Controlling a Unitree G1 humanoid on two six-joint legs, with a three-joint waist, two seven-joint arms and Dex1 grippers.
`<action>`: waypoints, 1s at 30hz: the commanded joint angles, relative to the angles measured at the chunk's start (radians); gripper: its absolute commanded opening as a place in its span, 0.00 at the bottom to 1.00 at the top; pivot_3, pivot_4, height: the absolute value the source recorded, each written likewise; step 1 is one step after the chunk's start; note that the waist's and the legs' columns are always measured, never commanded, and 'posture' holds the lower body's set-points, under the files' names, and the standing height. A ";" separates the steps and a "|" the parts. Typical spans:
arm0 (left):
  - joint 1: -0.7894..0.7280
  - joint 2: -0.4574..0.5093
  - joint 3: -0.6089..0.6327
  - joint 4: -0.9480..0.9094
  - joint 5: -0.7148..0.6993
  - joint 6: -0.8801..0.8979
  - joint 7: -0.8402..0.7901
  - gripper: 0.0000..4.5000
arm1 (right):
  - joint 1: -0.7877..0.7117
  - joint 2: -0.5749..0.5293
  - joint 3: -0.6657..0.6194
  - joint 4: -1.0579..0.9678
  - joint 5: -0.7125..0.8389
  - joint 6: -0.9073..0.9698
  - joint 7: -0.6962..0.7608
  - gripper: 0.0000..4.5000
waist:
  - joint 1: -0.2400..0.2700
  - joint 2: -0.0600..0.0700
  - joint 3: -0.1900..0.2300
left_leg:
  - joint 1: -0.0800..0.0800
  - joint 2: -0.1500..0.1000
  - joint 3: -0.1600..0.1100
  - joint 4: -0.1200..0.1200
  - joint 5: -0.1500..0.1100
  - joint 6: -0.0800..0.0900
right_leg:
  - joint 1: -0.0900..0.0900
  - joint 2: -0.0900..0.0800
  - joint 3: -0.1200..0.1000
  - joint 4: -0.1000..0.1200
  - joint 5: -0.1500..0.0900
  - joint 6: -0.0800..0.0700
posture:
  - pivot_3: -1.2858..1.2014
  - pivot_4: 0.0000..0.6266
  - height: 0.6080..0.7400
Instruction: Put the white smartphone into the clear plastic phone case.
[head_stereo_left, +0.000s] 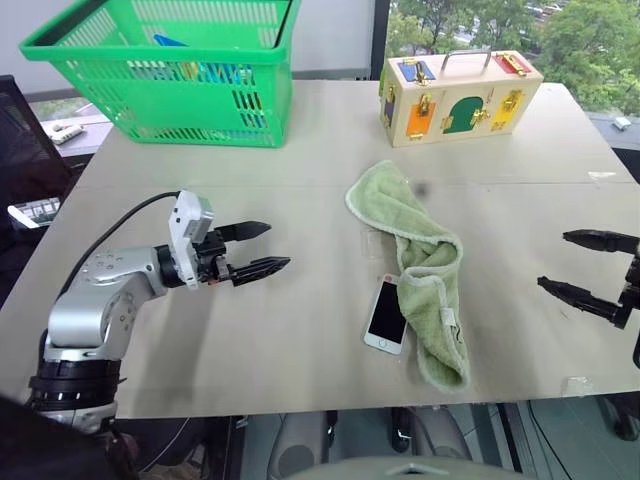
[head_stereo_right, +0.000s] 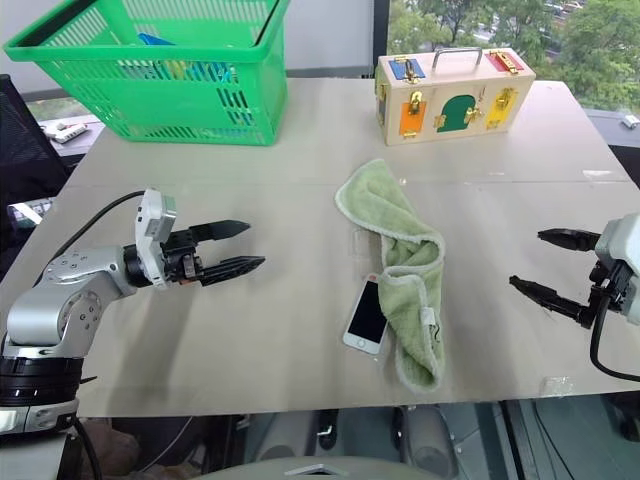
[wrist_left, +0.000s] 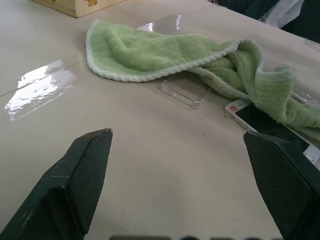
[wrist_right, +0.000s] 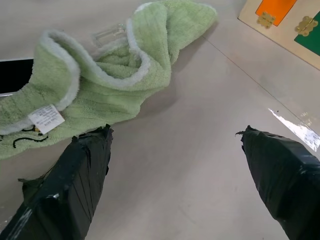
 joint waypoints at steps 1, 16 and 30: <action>-0.030 -0.012 0.000 -0.046 -0.024 -0.008 -0.004 0.99 | -0.029 0.015 0.036 -0.104 0.001 0.116 -0.132 1.00 | 0.000 0.000 0.000 | 0.000 0.000 0.000 0.000 0.000 0.000 | 0.000 0.000 0.000 0.000 0.000 0.000 | 0.52 0.24 1.00; -0.003 -0.024 -0.012 -0.263 -0.121 0.038 -0.010 0.99 | -0.678 0.250 0.734 -0.022 -0.099 0.557 -0.571 1.00 | -0.002 0.001 0.000 | -0.002 0.001 0.001 0.001 0.000 0.000 | -0.002 0.002 -0.001 -0.002 0.005 -0.008 | 0.52 0.24 1.00; 0.083 -0.050 0.024 -0.295 -0.109 -0.021 0.061 1.00 | -0.793 0.246 0.796 0.148 -0.246 0.457 -0.474 0.15 | -0.002 0.001 0.001 | -0.002 0.001 0.002 0.001 0.000 0.000 | -0.002 0.004 0.000 -0.001 0.005 -0.007 | 0.52 0.24 1.00</action>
